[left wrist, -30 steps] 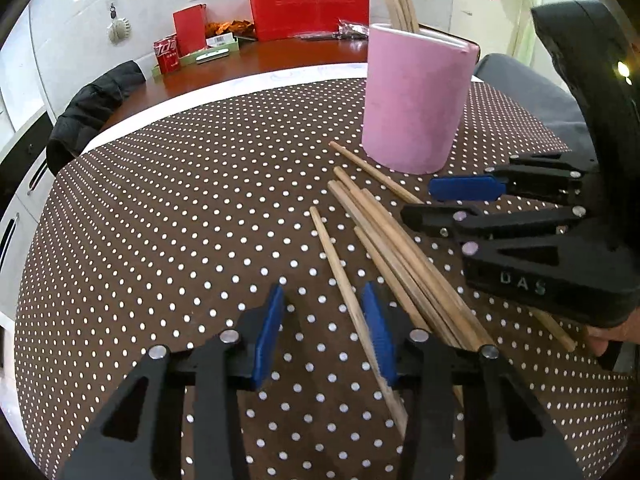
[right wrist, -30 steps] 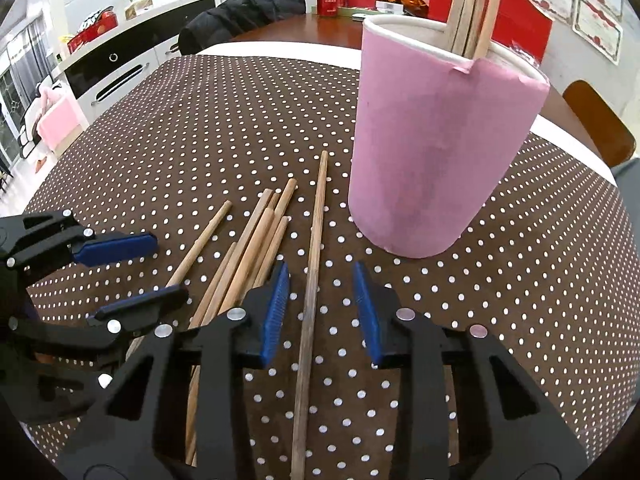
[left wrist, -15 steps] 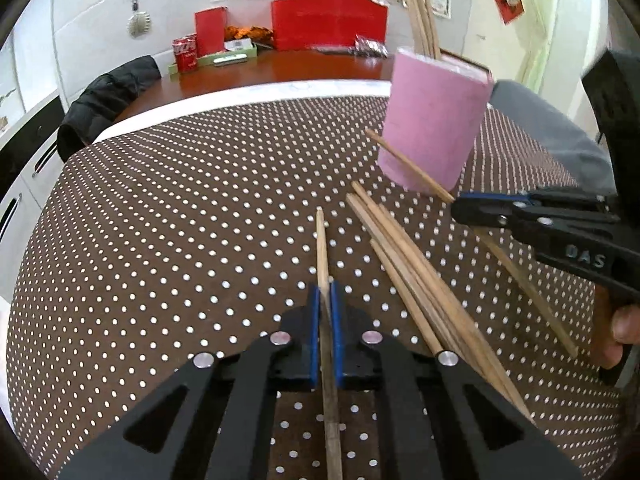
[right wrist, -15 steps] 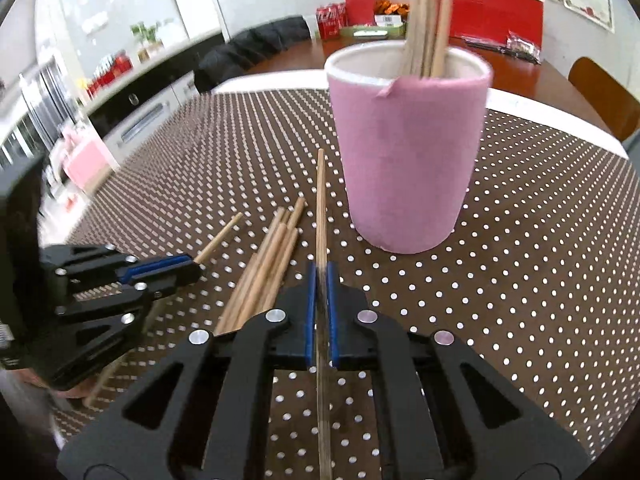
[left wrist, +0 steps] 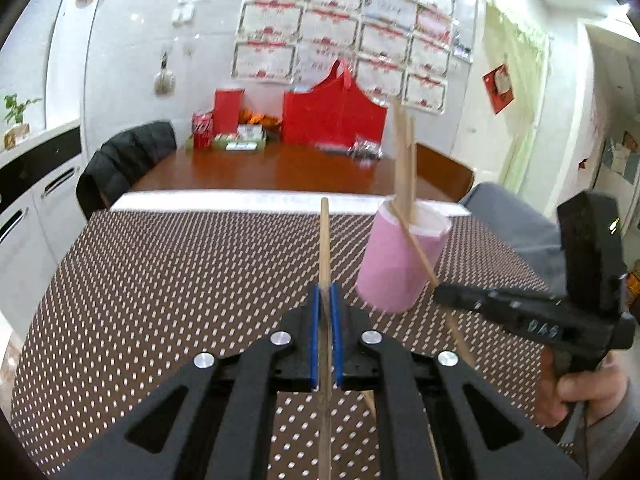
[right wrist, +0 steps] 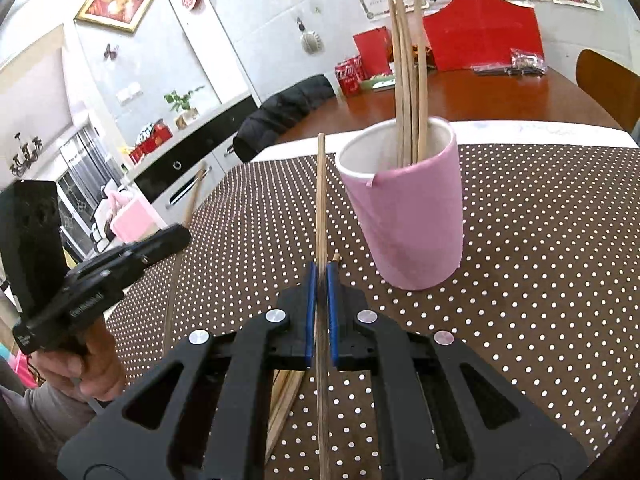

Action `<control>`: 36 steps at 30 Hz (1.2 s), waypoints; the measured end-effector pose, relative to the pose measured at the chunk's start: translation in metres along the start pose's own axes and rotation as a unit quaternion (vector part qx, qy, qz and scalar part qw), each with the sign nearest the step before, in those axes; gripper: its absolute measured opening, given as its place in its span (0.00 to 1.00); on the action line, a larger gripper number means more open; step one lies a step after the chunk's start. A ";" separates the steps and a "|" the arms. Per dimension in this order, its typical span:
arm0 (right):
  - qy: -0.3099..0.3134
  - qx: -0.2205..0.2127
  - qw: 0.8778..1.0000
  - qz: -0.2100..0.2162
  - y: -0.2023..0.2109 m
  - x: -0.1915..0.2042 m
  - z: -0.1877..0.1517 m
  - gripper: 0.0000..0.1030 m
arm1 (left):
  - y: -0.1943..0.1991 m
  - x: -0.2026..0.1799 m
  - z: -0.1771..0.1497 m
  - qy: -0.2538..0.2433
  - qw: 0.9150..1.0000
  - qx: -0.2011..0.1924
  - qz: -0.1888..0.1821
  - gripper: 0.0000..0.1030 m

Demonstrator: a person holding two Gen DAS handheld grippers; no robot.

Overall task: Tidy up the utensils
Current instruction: 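Lift both held chopsticks upright and carry them over the pink cup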

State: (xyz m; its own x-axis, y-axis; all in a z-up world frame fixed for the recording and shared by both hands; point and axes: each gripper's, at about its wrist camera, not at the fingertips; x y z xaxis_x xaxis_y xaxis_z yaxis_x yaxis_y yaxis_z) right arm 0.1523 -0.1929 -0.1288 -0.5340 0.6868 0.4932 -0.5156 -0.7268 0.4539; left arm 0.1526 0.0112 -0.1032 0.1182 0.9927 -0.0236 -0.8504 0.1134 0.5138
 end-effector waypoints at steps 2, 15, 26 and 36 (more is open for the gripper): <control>0.001 -0.009 1.000 0.002 0.003 0.001 0.001 0.05 | 0.002 -0.005 0.005 -0.004 1.000 -0.011 -0.001 0.06; 0.026 -0.099 0.995 0.013 0.045 0.016 0.018 0.05 | 0.024 -0.023 0.044 0.006 0.995 -0.089 -0.033 0.05; 0.079 -0.152 0.985 -0.012 0.082 0.044 0.077 0.05 | 0.049 -0.025 0.087 0.020 0.987 -0.151 -0.058 0.05; 0.113 -0.195 0.974 -0.019 0.101 0.055 0.148 0.05 | 0.038 -0.037 0.145 0.050 0.974 -0.202 -0.088 0.05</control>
State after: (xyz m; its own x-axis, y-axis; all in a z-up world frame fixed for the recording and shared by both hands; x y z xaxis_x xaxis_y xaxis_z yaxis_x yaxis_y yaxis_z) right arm 0.1695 -0.2303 0.0537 -0.6200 0.7307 0.2856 -0.7300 -0.6707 0.1313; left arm 0.1905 -0.0269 0.0420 0.2466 0.9531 -0.1754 -0.9563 0.2687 0.1156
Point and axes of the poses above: each gripper's, at about its wrist camera, not at the fingertips, and y roughly against the way its jaws point, x to its left, z to its top, and after that the axes turned 11 degrees about z, right-handed
